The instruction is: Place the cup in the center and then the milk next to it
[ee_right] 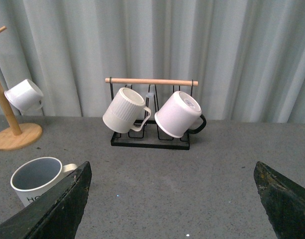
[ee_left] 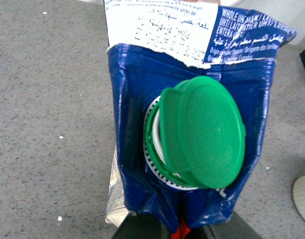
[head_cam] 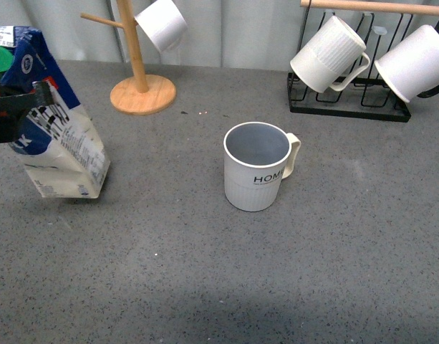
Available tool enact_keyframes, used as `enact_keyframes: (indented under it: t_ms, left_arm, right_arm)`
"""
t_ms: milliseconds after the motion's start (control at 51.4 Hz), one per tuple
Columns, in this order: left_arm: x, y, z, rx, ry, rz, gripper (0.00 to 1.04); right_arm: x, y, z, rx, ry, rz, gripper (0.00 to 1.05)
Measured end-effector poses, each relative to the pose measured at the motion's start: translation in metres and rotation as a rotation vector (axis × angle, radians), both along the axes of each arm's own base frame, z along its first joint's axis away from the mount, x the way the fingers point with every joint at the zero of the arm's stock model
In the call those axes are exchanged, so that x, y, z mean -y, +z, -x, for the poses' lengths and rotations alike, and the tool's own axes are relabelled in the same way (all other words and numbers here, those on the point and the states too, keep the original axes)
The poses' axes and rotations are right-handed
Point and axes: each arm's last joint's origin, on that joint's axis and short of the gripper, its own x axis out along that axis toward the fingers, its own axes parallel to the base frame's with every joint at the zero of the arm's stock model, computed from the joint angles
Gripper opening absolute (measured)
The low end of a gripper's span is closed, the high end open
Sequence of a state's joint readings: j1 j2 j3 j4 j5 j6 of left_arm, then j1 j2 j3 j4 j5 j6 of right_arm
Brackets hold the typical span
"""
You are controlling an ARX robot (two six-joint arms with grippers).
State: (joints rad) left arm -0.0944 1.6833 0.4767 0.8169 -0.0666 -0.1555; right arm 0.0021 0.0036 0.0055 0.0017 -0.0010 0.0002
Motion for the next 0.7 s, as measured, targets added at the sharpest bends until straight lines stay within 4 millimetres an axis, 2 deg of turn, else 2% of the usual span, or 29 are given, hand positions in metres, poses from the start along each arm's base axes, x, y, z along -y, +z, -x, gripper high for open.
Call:
enact_keyframes:
  t_ms: [117,330,700]
  left_arm:
    - [0.021,0.002,0.002,0.014,-0.010,0.015,0.04]
    - [0.073,0.005,0.012,0.021,-0.087,0.067,0.04]
    - [0.102,0.000,0.006,0.010,-0.084,0.074,0.04]
  right_arm:
    - [0.000,0.000,0.000,0.000,0.000,0.000,0.95]
    - [0.000,0.000,0.000,0.000,0.000,0.000,0.95]
    - [0.000,0.000,0.000,0.000,0.000,0.000,0.95]
